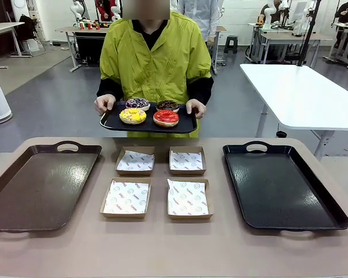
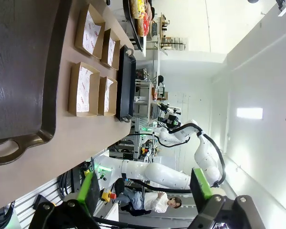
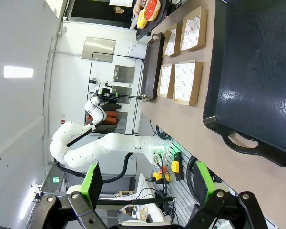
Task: Individually package the donuts and arrange them on the tray.
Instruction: Pick up one Paper togo box.
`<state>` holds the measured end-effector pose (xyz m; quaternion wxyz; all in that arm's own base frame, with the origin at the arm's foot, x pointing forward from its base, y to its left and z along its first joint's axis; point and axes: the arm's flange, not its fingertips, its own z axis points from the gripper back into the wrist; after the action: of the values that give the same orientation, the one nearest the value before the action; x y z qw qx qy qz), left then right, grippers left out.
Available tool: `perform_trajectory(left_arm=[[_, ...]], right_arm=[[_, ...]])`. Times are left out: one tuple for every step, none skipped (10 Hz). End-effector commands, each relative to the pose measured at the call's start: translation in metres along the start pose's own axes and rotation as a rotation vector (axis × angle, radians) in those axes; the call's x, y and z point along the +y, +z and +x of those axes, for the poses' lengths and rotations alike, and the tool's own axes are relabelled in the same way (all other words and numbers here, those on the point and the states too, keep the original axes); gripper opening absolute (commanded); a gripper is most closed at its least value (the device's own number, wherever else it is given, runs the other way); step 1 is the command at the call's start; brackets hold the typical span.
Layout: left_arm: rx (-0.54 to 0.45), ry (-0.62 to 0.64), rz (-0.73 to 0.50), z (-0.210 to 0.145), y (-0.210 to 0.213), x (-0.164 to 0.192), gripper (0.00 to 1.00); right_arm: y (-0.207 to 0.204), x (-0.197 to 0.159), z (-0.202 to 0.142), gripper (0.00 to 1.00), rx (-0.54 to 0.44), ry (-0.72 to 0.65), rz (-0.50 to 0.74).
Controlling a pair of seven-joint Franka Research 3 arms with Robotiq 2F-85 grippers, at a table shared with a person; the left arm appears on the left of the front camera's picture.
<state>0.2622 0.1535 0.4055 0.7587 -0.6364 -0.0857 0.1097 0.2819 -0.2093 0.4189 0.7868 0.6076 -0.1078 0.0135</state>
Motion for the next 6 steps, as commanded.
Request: perform_trajectory(left_arm=[[-0.005,0.005,-0.016,0.0,0.0013,-0.0015,1.0],[-0.005,0.005,-0.016,0.0,0.0013,-0.0015,1.0],[-0.005,0.005,-0.016,0.0,0.0013,-0.0015,1.0],[-0.005,0.005,-0.016,0.0,0.0013,-0.0015,1.0],[-0.005,0.005,-0.016,0.0,0.0013,-0.0015,1.0],[-0.005,0.005,-0.016,0.0,0.0013,-0.0015,1.0]], right_arm=[[0.0005,-0.0012,0.0001,1.0,-0.004,0.003,0.012],[0.0005,-0.0012,0.0001,1.0,-0.004,0.003,0.012],[0.0005,-0.0012,0.0001,1.0,-0.004,0.003,0.012],[0.0005,-0.0012,0.0001,1.0,-0.004,0.003,0.012],[0.0005,-0.0012,0.0001,1.0,-0.004,0.003,0.012],[0.0005,-0.0012,0.0001,1.0,-0.004,0.003,0.012]])
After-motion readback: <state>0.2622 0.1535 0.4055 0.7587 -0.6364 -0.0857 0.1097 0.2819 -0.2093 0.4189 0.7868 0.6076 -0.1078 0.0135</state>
